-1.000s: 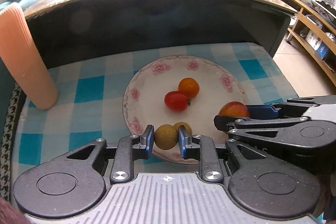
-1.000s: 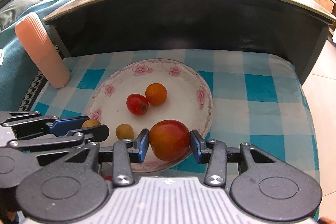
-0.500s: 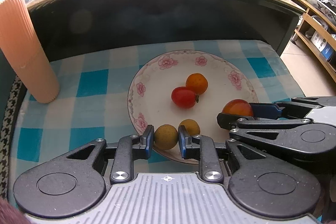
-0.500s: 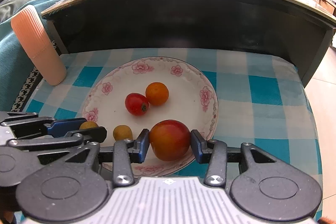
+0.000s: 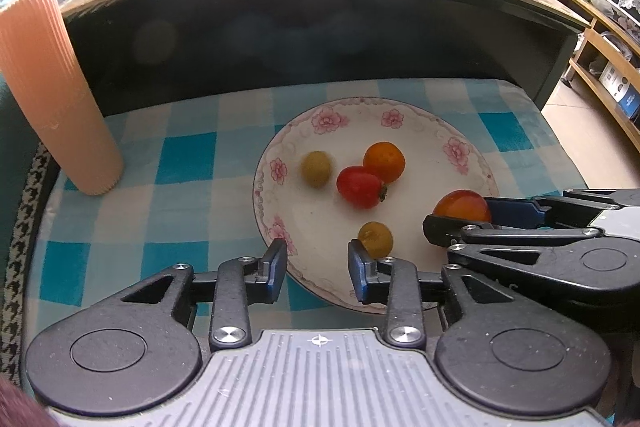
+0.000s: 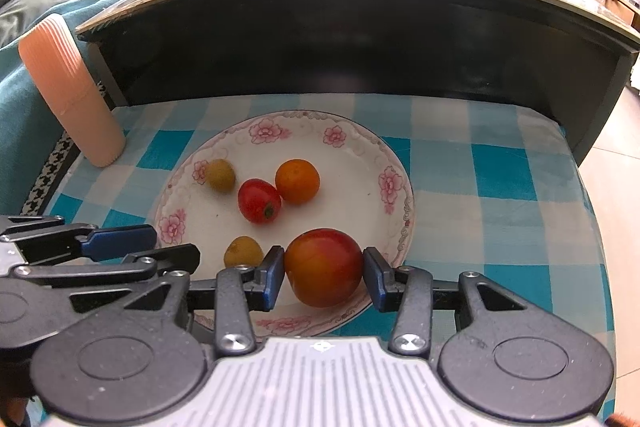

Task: Organize fruits
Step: 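Lower the large red tomato onto the plate and open the right tool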

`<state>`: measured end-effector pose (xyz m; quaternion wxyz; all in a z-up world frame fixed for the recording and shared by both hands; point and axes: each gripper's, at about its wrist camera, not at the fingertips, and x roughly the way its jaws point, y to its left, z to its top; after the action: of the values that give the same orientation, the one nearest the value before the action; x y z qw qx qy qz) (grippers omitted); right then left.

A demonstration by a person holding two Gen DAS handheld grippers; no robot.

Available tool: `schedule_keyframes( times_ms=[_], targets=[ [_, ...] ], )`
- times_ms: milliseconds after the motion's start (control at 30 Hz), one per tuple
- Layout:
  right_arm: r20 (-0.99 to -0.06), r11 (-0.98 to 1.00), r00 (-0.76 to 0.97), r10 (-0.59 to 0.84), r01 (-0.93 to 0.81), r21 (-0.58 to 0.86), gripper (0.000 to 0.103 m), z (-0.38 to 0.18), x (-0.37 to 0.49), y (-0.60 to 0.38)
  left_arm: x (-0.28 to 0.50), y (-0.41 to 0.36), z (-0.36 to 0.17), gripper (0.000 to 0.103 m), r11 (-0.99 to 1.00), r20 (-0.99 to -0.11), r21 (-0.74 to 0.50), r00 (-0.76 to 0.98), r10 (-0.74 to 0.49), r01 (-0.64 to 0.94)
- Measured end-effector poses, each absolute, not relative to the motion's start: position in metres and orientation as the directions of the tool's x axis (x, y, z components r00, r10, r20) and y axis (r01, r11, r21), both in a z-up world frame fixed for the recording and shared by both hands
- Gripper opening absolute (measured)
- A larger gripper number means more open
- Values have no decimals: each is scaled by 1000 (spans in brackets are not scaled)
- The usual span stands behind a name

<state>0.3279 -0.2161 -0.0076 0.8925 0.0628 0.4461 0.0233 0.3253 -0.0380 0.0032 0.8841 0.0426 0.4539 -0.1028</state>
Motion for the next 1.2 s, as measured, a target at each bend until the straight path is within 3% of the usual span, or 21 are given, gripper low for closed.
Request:
schedule_keyframes(
  times_ms=[800,1200],
  targets=[
    [-754,991,654,65,49,128,56,11,313,-217,315,-32,22,59,977,-776,-28,611,-155,211],
    [-748,988,659,75,51,144,56,14,309,-222,312,-33,24,62,974,-774,-31,611,-165,223]
  ],
)
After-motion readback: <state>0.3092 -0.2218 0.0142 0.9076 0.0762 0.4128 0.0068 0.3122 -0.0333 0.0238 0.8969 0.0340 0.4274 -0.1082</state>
